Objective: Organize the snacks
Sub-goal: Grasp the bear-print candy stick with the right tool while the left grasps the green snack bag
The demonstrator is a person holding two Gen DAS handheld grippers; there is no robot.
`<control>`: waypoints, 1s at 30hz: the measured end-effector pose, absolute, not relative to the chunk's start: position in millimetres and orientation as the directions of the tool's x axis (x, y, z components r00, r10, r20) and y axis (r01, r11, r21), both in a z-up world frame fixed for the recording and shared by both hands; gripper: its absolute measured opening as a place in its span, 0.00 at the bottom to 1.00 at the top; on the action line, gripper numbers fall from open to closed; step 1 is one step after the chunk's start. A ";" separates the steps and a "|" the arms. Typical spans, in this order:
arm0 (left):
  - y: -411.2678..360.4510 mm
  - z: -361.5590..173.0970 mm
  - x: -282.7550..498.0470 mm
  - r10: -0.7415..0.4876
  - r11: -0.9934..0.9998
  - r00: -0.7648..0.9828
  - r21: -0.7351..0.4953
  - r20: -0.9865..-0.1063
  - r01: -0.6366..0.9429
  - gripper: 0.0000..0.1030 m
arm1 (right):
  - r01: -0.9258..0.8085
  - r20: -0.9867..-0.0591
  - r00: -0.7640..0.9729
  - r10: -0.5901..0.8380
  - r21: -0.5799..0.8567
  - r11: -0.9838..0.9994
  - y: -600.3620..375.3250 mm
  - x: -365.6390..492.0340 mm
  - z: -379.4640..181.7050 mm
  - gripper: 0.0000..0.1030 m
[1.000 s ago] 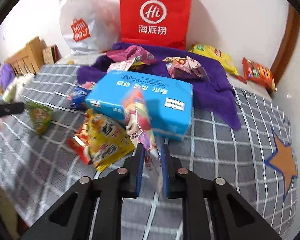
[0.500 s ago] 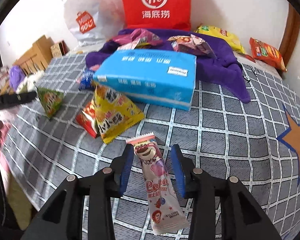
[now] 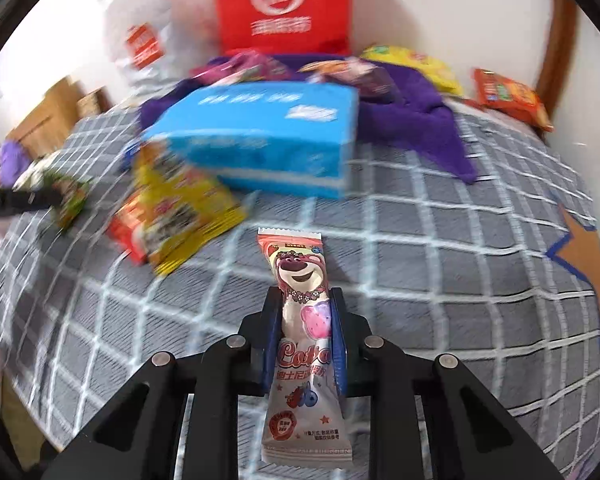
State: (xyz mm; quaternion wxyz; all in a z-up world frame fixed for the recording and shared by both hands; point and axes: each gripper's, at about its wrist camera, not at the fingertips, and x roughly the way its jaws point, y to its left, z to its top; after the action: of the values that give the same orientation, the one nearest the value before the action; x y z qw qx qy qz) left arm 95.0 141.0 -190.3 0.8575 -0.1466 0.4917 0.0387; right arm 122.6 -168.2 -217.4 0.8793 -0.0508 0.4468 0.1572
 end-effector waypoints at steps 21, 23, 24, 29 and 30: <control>123.9 -212.4 94.3 0.043 0.977 0.630 -0.100 -0.776 -0.190 0.73 | -0.208 -0.760 0.600 0.252 0.156 0.966 -196.8 149.9 -227.5 0.24; 126.6 -212.1 92.8 0.028 0.972 0.640 -0.130 -0.768 -0.197 0.73 | -0.214 -0.763 0.599 0.243 0.139 0.967 -194.6 149.8 -227.3 0.25; 128.1 -212.2 91.8 0.019 0.969 0.644 -0.144 -0.765 -0.199 0.73 | -0.216 -0.764 0.599 0.239 0.133 0.967 -194.0 150.1 -227.2 0.25; 128.3 -213.0 91.9 0.004 0.968 0.646 -0.158 -0.763 -0.193 0.78 | -0.212 -0.762 0.598 0.249 0.149 0.966 -196.3 151.0 -227.7 0.25; 125.9 -213.4 93.2 0.009 0.971 0.641 -0.146 -0.768 -0.189 0.79 | -0.212 -0.761 0.598 0.250 0.151 0.965 -196.5 151.1 -227.8 0.25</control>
State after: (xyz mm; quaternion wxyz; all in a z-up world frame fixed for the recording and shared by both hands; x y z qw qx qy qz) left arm 93.2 125.9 -213.4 0.8994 -0.1069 0.4203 0.0551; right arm 151.1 -196.5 -227.8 0.8936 0.0221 0.4292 0.1295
